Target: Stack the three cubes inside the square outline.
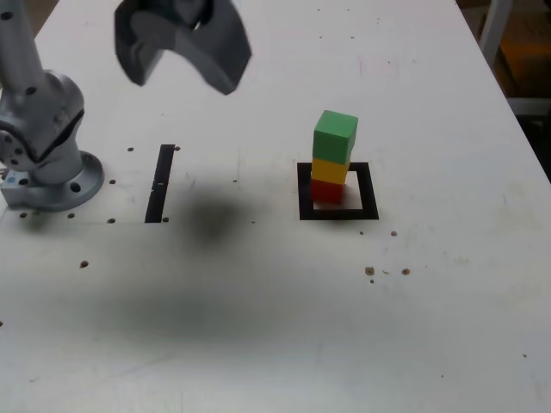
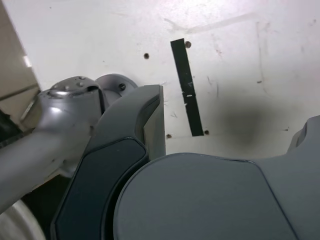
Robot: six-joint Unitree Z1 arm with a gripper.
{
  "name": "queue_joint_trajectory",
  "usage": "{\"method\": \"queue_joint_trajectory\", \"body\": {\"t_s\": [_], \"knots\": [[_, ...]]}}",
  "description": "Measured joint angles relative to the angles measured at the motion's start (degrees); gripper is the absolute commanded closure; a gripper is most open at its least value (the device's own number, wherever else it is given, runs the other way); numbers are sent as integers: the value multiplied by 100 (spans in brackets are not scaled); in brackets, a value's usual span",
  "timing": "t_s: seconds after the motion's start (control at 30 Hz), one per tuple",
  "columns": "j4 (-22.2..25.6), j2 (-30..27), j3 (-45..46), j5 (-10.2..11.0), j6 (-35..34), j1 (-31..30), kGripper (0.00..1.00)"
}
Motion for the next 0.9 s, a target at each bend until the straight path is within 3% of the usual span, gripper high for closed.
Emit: {"method": "queue_joint_trajectory", "body": {"t_s": [0.3,0.57,0.9], "knots": [[-1522,-227,1767,-134,-11,4,0],[-1782,-171,2203,-437,-7,4,0],[-2406,-192,2506,-459,6,4,1]]}}
